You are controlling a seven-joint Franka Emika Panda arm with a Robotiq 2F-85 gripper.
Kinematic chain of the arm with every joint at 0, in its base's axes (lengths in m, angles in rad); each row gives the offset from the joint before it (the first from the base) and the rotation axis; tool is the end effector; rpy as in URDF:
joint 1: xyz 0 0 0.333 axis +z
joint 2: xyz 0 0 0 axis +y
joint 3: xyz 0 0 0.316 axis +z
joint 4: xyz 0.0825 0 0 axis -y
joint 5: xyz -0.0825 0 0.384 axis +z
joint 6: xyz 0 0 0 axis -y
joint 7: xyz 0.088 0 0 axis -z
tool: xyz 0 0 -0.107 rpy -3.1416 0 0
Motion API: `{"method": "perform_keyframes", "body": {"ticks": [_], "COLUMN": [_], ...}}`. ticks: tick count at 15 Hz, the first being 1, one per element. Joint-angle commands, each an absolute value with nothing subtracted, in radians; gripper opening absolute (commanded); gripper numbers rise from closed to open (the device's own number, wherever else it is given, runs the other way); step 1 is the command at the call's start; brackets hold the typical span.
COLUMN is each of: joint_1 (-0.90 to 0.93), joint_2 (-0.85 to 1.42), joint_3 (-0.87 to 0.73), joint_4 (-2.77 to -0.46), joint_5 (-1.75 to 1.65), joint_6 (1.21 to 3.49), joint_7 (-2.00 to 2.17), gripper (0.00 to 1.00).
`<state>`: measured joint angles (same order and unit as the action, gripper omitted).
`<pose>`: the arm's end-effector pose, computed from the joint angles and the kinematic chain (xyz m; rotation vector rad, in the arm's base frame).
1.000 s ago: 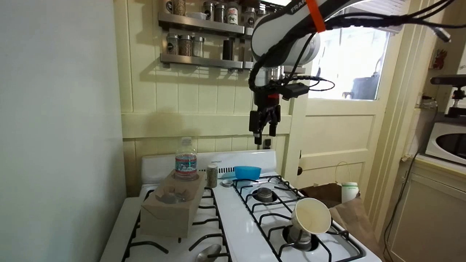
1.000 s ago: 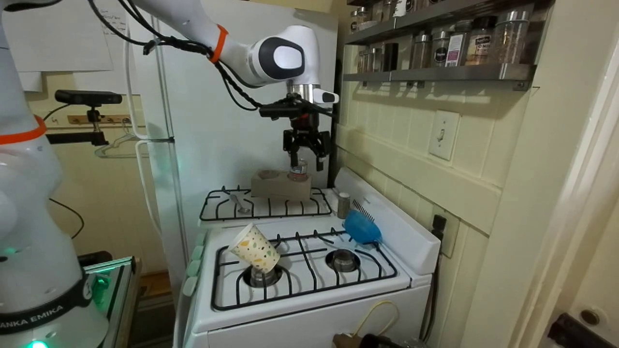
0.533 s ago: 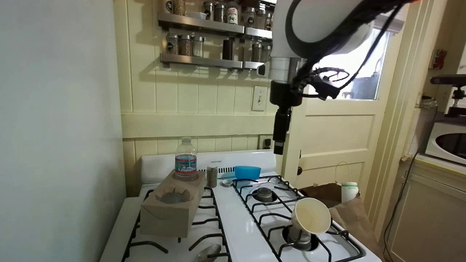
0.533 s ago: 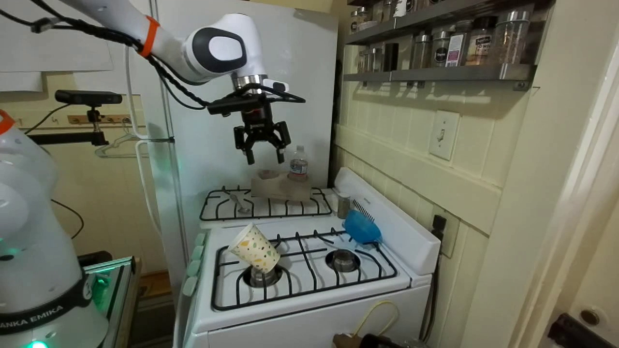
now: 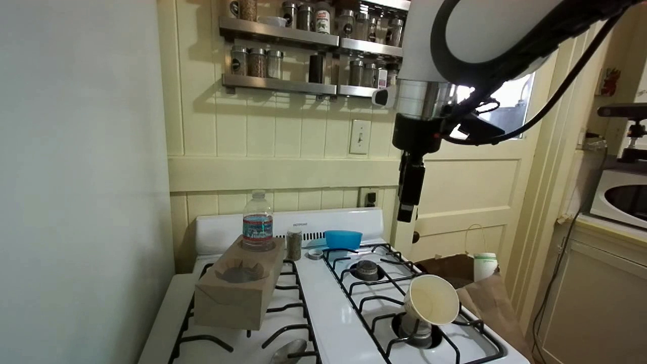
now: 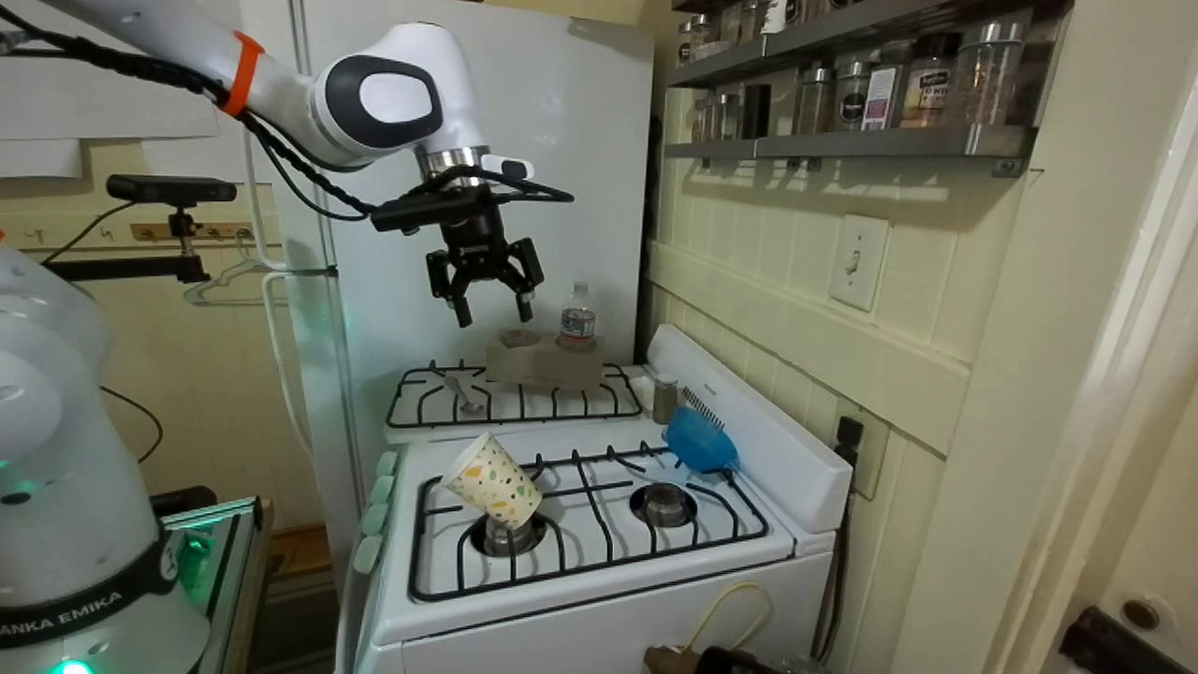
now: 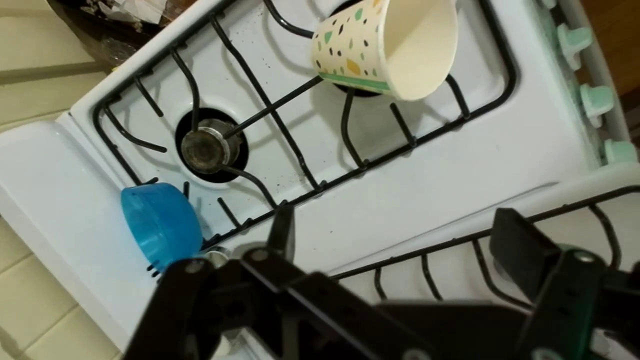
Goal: Put the coffee cup into the cup holder
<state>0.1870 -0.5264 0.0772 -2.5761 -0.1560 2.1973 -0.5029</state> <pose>0.3821 0.0982 0.4510 2.6907 1.2048 0.1806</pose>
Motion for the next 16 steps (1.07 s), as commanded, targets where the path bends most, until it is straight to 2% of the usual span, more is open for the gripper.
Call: {"method": "perform_keyframes", "body": {"ticks": [1,9,10,16], "joint_1": [0.251,0.205,0.191,0.153], "joint_2": [-0.529,-0.533,-0.477,-0.419], "joint_3": [0.038,0.117,0.136,0.191], "joint_4": [-2.623,-2.796,-2.743,-2.749], "joint_5": [-0.153,-0.330,-0.369,-0.511], "joint_6": [2.161,2.208,2.193,2.237], "joint_7": [-0.629,-0.513,-0.460,-0.210], "gripper": [1.00,1.00,1.00,1.00]}}
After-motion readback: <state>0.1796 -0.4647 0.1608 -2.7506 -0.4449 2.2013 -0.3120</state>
